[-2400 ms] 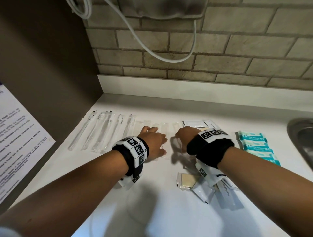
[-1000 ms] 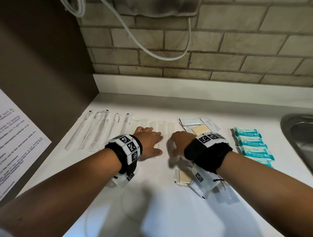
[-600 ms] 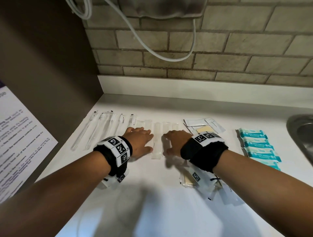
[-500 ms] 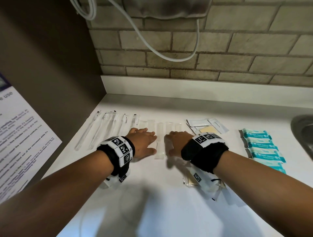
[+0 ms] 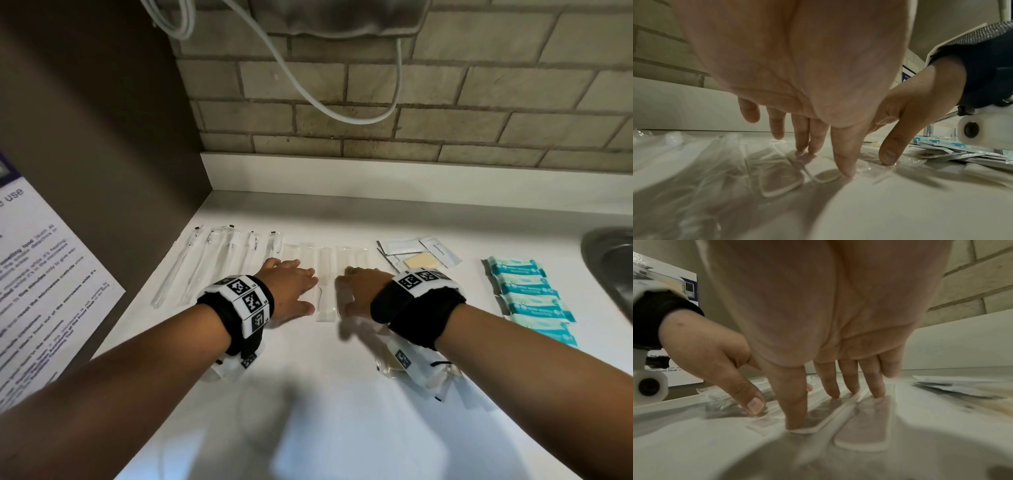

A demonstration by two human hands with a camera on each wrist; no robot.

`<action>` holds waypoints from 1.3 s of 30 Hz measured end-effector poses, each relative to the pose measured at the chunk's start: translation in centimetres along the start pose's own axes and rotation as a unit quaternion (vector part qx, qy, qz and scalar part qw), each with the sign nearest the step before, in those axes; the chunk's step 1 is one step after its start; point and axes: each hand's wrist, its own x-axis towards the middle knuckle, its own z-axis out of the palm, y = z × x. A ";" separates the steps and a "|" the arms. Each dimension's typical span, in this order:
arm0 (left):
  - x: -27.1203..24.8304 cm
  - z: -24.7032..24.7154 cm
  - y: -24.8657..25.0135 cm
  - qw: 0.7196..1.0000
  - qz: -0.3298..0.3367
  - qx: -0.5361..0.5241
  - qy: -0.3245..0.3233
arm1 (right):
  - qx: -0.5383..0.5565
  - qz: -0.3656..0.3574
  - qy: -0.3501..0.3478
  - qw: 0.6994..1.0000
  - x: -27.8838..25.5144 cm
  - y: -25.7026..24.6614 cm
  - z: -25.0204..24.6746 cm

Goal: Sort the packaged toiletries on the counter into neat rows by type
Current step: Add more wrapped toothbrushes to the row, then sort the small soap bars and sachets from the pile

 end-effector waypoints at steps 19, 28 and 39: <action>1.3 -1.6 0.9 0.998 0.013 -0.035 0.052 | 0.051 -0.005 0.024 0.998 0.4 1.6 0.3; 6.8 -4.7 4.3 0.982 0.034 -0.145 0.119 | 0.009 0.103 0.072 0.992 -1.7 9.4 -2.2; 16.3 -8.2 8.9 0.994 0.006 -0.096 0.047 | 0.035 0.227 0.058 0.972 3.0 17.4 -3.8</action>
